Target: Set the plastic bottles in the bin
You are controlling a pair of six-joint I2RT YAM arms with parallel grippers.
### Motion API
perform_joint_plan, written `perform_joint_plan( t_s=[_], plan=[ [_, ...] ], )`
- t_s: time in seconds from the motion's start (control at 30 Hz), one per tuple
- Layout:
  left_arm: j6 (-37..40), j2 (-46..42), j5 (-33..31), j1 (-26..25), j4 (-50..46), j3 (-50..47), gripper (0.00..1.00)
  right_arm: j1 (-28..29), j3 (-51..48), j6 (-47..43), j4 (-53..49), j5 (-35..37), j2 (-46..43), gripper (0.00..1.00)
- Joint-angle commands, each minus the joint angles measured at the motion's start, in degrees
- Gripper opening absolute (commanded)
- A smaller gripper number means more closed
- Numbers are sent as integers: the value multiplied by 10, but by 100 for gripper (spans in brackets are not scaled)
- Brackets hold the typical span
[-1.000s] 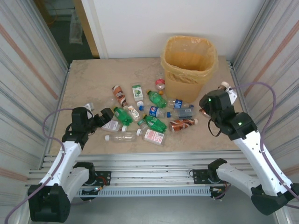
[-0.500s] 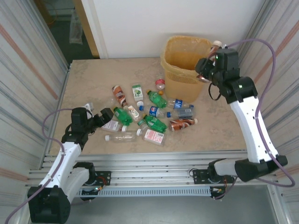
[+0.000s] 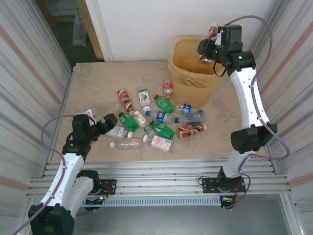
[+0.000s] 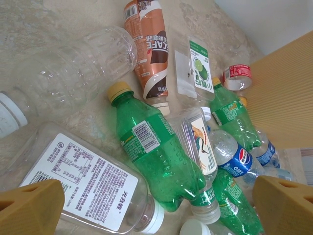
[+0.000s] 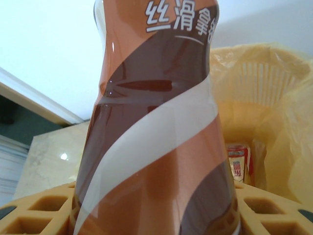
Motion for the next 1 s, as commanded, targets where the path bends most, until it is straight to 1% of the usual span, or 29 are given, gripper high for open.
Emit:
perform_joint_plan(
  t_s=[0.0,0.17,0.37,0.77,0.97],
  plan=[
    [1,-13,-7,4,-20,19,99,-5,47,-34,-15,-24,35,43],
    [-2,-21,-9,4,-25,16,99,-5,88,-51,-38,-29,90,44],
    [-2,-25,-11,4,-29,15,99,-5,92,-74,-60,-10,131,47],
    [-2,-24,-13,4,-31,15,99,-7,92,-96,-72,10,181,59],
    [-2,-27,-17,4,-35,15,99,-17,93,-92,-76,-3,198,62]
  ],
)
